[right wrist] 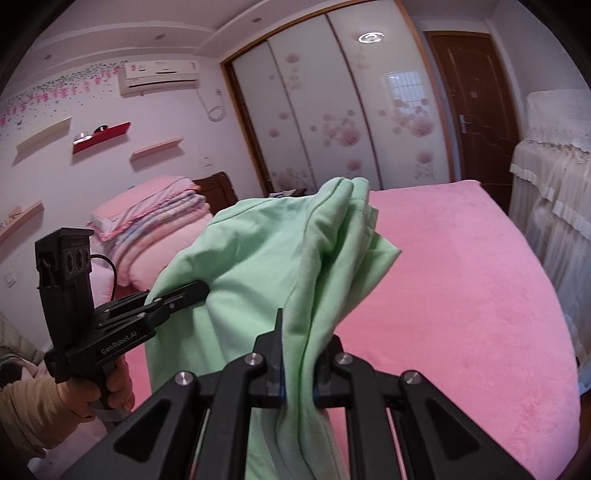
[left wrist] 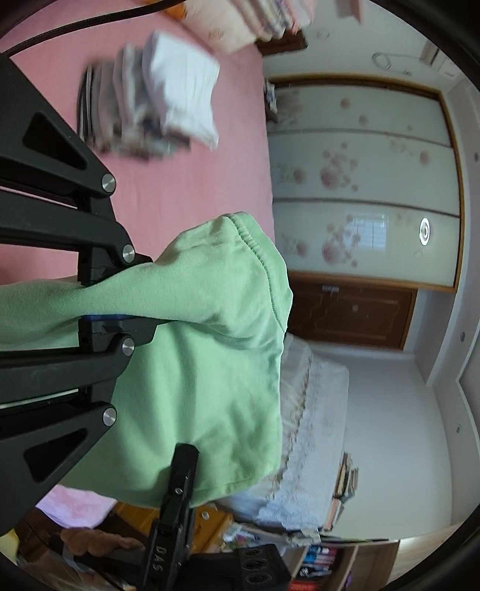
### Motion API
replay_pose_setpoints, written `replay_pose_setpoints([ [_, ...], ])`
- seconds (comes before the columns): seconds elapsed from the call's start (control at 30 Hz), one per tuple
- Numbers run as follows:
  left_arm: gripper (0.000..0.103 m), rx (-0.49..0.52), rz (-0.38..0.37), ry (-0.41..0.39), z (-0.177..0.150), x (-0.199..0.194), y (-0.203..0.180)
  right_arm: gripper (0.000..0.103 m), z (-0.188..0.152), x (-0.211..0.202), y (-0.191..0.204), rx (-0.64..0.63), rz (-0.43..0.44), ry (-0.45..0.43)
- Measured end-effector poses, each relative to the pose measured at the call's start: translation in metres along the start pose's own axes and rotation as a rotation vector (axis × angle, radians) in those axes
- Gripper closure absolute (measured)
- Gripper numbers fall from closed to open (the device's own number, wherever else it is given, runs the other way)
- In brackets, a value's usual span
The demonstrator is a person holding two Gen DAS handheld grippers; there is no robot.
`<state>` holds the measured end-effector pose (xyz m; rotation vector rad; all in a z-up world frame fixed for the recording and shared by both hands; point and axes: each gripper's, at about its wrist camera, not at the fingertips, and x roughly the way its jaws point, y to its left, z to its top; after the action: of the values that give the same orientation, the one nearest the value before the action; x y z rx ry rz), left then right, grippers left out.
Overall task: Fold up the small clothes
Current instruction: 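Lift the folded shirt with both tools and carry it to the clothes stack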
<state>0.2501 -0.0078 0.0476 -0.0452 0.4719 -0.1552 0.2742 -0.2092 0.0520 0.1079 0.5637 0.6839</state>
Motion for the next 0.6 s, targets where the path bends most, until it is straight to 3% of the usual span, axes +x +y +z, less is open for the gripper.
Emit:
replay_pose_setpoints([
  [0.13, 0.095, 0.034, 0.114, 0.048, 0.018, -0.033, 0.047, 0.095, 0.022, 0.037, 0.061, -0.026, 0.041, 0.023],
  [0.27, 0.095, 0.061, 0.226, 0.095, 0.046, -0.043, 0.103, 0.095, 0.047, 0.086, 0.110, -0.033, 0.076, 0.037],
  [0.43, 0.095, 0.093, 0.357, 0.112, 0.086, -0.031, 0.180, 0.095, 0.095, 0.165, 0.155, -0.003, 0.127, 0.024],
  [0.6, 0.095, 0.096, 0.428, 0.114, 0.113, 0.003, 0.249, 0.095, 0.137, 0.246, 0.183, 0.040, 0.161, 0.032],
])
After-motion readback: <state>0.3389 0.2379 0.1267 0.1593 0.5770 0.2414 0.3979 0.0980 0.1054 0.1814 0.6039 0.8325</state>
